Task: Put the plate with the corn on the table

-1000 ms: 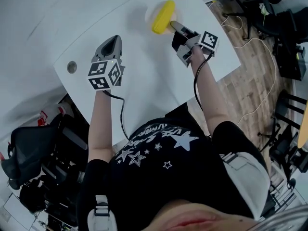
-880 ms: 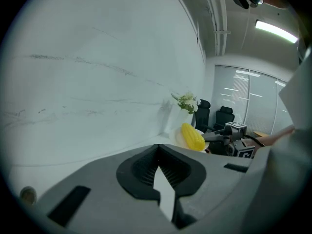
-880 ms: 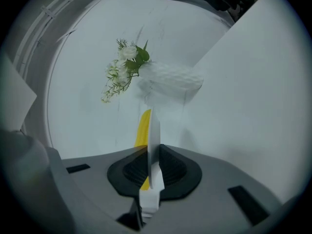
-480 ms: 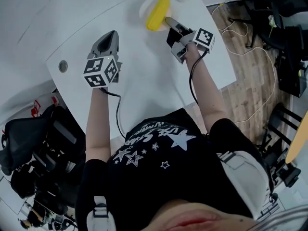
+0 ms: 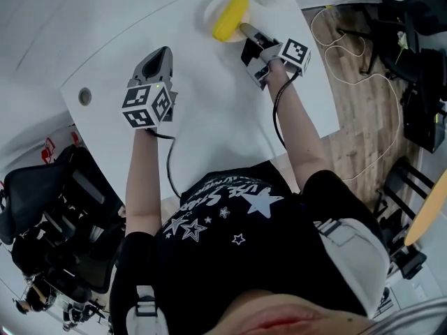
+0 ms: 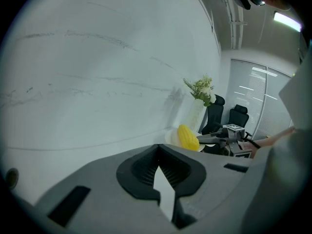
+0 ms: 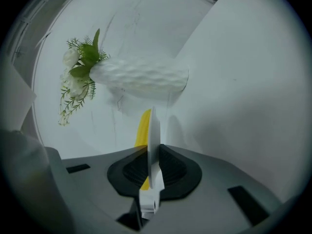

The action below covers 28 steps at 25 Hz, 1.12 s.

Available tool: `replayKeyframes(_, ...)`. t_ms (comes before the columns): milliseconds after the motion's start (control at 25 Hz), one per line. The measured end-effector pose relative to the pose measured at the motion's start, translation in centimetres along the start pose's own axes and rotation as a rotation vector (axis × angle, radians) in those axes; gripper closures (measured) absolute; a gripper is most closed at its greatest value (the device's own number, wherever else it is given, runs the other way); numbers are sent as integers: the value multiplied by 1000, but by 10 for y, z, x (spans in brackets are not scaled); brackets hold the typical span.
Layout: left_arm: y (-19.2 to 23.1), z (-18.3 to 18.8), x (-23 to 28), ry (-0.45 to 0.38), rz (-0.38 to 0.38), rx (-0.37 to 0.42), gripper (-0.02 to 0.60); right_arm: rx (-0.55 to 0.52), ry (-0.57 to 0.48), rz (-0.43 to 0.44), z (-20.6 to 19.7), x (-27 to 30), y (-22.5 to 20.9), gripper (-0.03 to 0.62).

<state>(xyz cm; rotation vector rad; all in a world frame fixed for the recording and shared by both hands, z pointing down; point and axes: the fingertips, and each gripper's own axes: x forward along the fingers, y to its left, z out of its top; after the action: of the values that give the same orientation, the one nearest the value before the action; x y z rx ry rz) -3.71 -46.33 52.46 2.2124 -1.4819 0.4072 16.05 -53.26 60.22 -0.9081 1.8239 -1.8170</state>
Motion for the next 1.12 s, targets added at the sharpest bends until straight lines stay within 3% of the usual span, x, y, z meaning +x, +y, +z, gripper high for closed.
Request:
replayKeyframes(400,5,-10,18,14,5,-55,575,65,-42,-44,11,7,-17,562)
replayKeyframes(560,4,-15,25,23,1,-74,575,105,-52,-102,15,10,-23,562)
replayKeyframes(880,2,-15,29,24,-12,-71,574,142,-78,-148,19,11,-27,563)
replayKeyframes(1120,5,-17,27,26,-12,-80,574,117,-81,-251,20,11,-36,571)
